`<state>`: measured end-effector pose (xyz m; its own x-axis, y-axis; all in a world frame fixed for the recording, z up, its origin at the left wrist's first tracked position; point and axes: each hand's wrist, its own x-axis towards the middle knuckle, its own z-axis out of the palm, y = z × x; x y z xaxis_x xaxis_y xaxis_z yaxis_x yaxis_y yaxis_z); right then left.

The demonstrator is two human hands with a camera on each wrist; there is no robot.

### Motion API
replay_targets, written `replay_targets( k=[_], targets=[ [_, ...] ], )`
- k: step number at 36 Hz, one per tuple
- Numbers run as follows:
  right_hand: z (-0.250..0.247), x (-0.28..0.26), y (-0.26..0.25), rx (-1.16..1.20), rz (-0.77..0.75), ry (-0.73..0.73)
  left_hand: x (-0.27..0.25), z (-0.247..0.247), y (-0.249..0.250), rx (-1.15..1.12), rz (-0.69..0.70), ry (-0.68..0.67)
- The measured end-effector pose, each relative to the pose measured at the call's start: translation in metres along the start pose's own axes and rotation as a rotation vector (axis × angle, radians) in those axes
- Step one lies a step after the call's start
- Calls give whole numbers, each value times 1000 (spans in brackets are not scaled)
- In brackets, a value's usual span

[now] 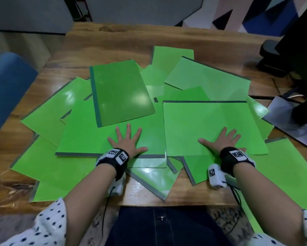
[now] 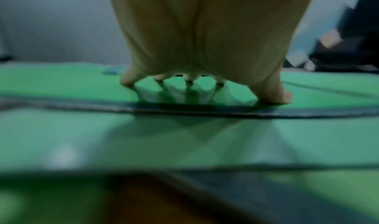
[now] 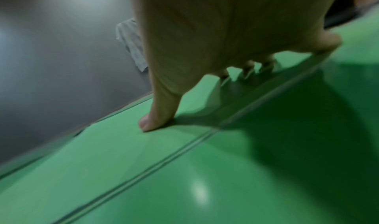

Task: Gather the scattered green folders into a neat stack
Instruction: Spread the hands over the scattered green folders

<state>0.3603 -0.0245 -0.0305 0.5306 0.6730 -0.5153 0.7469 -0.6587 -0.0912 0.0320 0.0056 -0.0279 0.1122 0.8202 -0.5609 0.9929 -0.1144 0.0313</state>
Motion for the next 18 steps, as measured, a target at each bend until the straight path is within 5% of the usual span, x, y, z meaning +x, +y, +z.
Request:
replay_targets(
  k=[12, 15, 18],
  targets=[
    [-34, 22, 20, -251, -260, -20, -13, -14, -46, 324, 308, -105],
    [-37, 8, 17, -148, -173, 60, -16, -20, -41, 161, 259, -75],
    [-44, -5, 8, 224, 168, 173, -22, -21, -33, -85, 95, 66]
  ],
)
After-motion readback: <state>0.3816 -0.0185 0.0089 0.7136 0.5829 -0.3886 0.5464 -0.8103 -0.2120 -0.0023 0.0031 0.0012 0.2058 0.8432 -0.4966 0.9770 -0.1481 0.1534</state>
